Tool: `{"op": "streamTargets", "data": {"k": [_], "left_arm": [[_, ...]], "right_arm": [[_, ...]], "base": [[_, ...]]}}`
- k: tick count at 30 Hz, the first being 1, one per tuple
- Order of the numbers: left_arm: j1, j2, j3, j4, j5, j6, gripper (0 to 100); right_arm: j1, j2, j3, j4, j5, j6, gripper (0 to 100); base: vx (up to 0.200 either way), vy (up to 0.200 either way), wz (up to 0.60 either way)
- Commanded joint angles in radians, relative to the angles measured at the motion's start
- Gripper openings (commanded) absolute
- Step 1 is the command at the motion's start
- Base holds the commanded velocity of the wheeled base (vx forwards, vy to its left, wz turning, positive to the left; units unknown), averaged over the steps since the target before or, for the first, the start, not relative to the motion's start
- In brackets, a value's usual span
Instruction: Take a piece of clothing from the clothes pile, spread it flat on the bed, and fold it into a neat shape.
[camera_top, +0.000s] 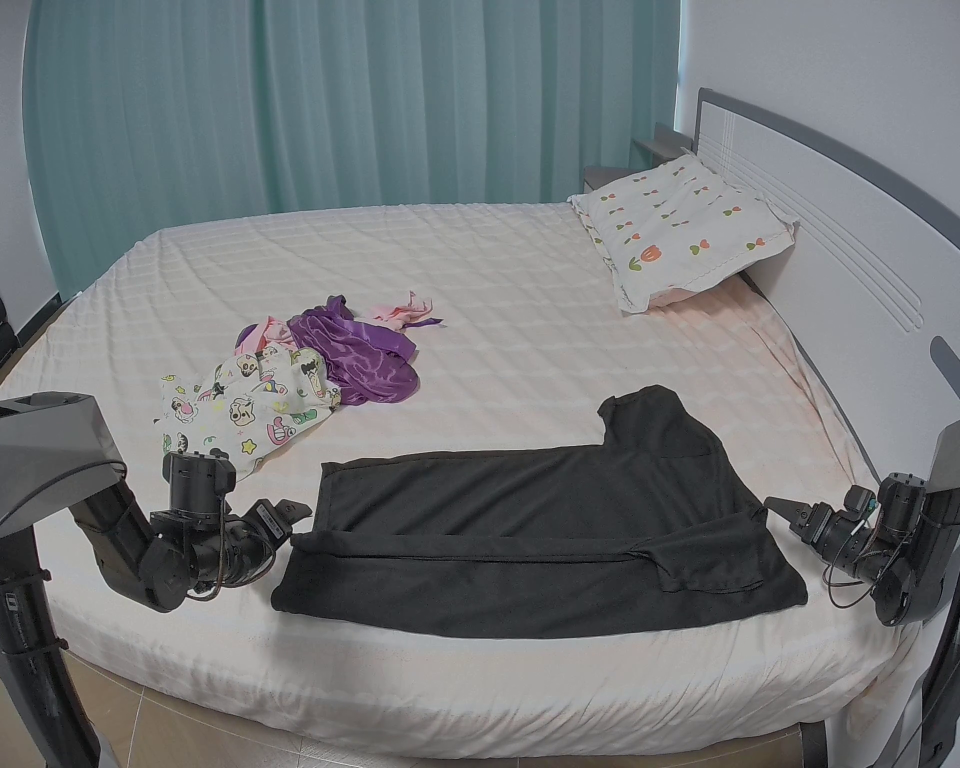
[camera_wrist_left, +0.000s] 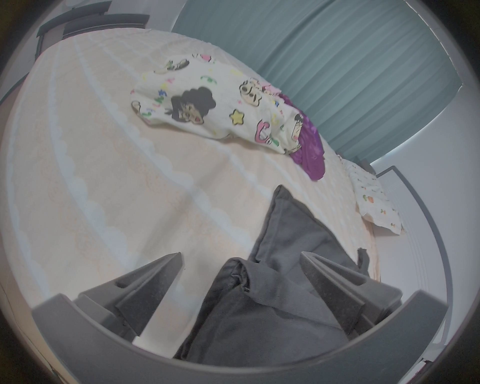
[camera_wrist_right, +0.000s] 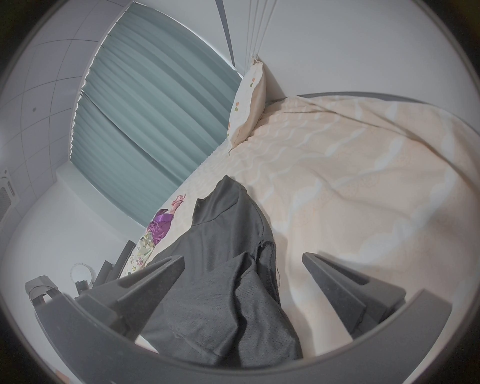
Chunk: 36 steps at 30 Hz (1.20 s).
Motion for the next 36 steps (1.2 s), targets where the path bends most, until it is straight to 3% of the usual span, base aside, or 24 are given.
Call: {"op": "streamTargets", "data": {"k": [1,8,10,23,29,36], "left_arm": [[0.015,-0.131,0.057,-0.002,-0.007,-0.005,100],[0.026,-0.203,0.094,-0.033,-0.015,-0.143,100],[0.037,-0.206,0.089,-0.043,-0.019,-0.176,100],[0.051,-0.192,0.097,-0.043,-0.056,-0.174,100],[0.048,-0.15,0.068,-0.043,-0.108,-0.169,100],[0.031,-0.024,-0.023,-0.036,-0.119,-0.031,100]], "right_arm": [[0.004,-0.072,0.028,-0.012,-0.021,0.001,100],[0.004,-0.107,0.034,-0.012,-0.049,0.004,100],[0.021,-0.138,0.034,-0.012,-0.085,0.032,100],[0.064,-0.146,0.051,-0.01,-0.119,0.061,100],[0.08,-0.144,0.061,-0.01,-0.121,0.058,100],[0.097,-0.14,0.078,-0.012,-0.121,0.056,100]], "base": [[0.0,0.0,0.0],[0.0,0.0,0.0],[0.2,0.0,0.0],[0.2,0.0,0.0],[0.0,0.0,0.0],[0.0,0.0,0.0]]}}
